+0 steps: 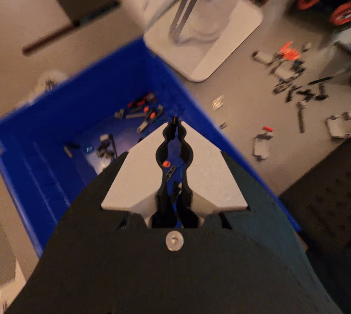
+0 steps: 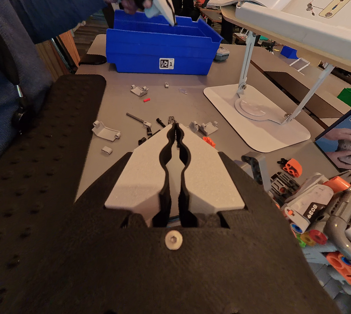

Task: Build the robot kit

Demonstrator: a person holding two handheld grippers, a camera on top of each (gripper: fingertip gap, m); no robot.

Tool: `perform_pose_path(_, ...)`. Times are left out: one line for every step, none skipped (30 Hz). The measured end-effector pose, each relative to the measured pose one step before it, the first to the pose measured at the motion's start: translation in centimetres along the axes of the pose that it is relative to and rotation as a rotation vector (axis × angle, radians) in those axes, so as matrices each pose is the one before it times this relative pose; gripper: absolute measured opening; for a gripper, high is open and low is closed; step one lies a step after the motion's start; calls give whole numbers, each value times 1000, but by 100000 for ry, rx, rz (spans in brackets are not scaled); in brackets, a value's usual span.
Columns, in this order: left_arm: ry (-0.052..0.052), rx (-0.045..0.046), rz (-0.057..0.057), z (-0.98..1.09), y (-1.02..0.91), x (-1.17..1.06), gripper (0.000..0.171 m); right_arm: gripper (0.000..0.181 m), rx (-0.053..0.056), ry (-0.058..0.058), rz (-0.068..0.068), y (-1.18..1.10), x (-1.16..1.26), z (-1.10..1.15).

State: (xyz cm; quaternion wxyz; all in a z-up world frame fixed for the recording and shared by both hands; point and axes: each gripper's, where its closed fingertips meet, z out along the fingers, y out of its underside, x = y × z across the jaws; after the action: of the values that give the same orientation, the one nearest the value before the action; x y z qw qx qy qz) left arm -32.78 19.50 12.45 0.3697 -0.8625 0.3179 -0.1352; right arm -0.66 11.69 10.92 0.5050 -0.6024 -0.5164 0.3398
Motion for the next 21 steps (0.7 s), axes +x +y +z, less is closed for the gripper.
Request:
perform_pose_path(2423,4591,4226,-775,-1776,1440,4,0,-95,15,-276,-20,-44,10)
perform_pose_path(1534,2676,3373,-369,-1573,1413,4,0,-217,160,-275,-6,-8,-17)
perform_pose_path(2073,3879,4896,-93,-1757,1722,4,0,-93,258,-215,9,11,-50)
perform_pose_path(3583,5213,6717,152,-1887,2124,4,0,-92,335,-316,-18,16,-73)
perform_pose_path(2685,4413,7157,434,-1624,1961,4,0,-16,476,-476,-40,38,-106)
perform_pose_path(495,2547,5208,698,-1179,1406,4,0,308,476,-328,-90,43,-135)
perform_pose_path(564,2126,5846,805,-866,1269,3,0,611,383,-207,-151,26,-162)
perform_pose_path(1467,2403,6245,798,-695,1303,3,0,660,322,-250,-151,1,-161)
perform_pose_path(975,1081,3712,784,-367,989,4,0,534,186,-290,-134,-33,-142)
perform_pose_path(223,264,2126,691,-174,643,4,0,346,169,-328,-98,-42,-122)
perform_pose_path(634,1174,1963,508,-269,548,4,0,93,209,-363,-44,-29,-90)
perform_pose_path(1184,2126,1392,365,-426,545,3,0,16,183,-299,-33,-28,-93)
perform_pose_path(2553,73,-378,450,-152,668,3,0,106,168,-117,-17,-2,-89)
perform_pose_path(2974,-2592,-956,662,286,727,3,0,116,74,5,-7,3,-77)
perform_pose_path(1186,-3546,242,801,530,555,3,0,-62,25,24,29,11,-39)
perform_pose_path(1958,-4601,-409,961,736,750,3,0,-291,100,5,65,16,-34)
perform_pose_path(3394,-5264,-2233,1115,873,1020,4,0,-284,97,31,82,17,-17)
perform_pose_path(1352,-2986,-1606,1121,584,768,4,0,-206,-52,111,68,-12,-2)
perform_pose_path(1831,-2958,-1473,1129,640,818,4,0,-192,-130,132,62,-10,23)
perform_pose_path(3902,-4727,-2062,1237,913,1034,4,0,-298,-163,105,91,-21,39)
perform_pose_path(3082,-4416,-2165,1220,846,778,4,0,-374,-175,124,98,0,61)
